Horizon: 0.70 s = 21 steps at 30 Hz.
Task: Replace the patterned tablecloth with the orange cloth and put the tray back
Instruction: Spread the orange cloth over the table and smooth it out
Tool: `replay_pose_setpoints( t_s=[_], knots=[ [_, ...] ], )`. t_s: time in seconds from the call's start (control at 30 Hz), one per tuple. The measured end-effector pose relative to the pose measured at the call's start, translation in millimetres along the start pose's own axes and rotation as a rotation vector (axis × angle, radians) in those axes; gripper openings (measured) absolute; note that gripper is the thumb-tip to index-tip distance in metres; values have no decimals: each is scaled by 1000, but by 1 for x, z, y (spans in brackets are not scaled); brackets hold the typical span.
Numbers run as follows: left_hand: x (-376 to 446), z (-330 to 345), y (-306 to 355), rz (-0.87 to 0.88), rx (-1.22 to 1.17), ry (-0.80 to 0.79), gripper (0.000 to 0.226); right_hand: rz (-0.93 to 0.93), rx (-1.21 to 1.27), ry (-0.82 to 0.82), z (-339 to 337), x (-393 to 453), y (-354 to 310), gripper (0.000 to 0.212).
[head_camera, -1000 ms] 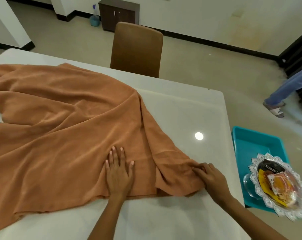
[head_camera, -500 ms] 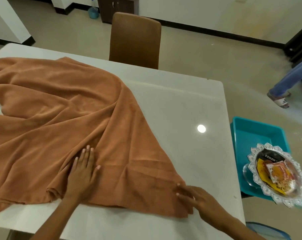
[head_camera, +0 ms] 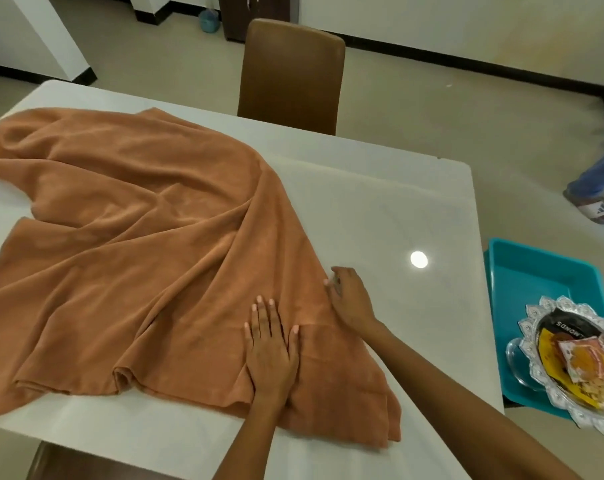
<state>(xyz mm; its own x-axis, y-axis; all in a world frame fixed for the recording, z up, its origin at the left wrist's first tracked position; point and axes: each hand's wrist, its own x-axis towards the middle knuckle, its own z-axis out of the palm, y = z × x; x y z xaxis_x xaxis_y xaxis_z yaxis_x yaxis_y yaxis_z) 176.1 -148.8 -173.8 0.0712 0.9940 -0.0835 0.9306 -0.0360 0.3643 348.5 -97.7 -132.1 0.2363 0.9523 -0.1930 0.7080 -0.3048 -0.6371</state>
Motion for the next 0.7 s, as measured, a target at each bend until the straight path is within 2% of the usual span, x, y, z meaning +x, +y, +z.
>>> replay_pose_setpoints(
  t_s=[0.27, 0.4, 0.47, 0.53, 0.6, 0.63, 0.67, 0.7],
  knots=[
    [2, -1, -17, 34, 3, -12, 68, 52, 309, -67, 18, 92, -67, 58],
    [0, 0, -16, 38, -19, -13, 69, 145, 389, -22, 28, 129, -87, 66],
    [3, -3, -14, 26, -89, 27, 69, 227, 412, 5, 27, 141, -92, 63],
    [18, -19, -11, -1, -186, 130, 69, 227, 430, 49, 23, 147, -100, 42],
    [46, -46, -12, -55, -266, 284, 67, 119, 451, 179, 22, 140, -118, 24],
    [63, -61, -15, -101, -309, 376, 66, -3, 424, 241, 26, 132, -128, 25],
    [79, -76, -20, -153, -355, 475, 65, -182, 377, 228, 32, 119, -140, 28],
    [95, -89, -28, -211, -397, 567, 65, -397, 335, 98, 39, 104, -148, 35]
  ],
)
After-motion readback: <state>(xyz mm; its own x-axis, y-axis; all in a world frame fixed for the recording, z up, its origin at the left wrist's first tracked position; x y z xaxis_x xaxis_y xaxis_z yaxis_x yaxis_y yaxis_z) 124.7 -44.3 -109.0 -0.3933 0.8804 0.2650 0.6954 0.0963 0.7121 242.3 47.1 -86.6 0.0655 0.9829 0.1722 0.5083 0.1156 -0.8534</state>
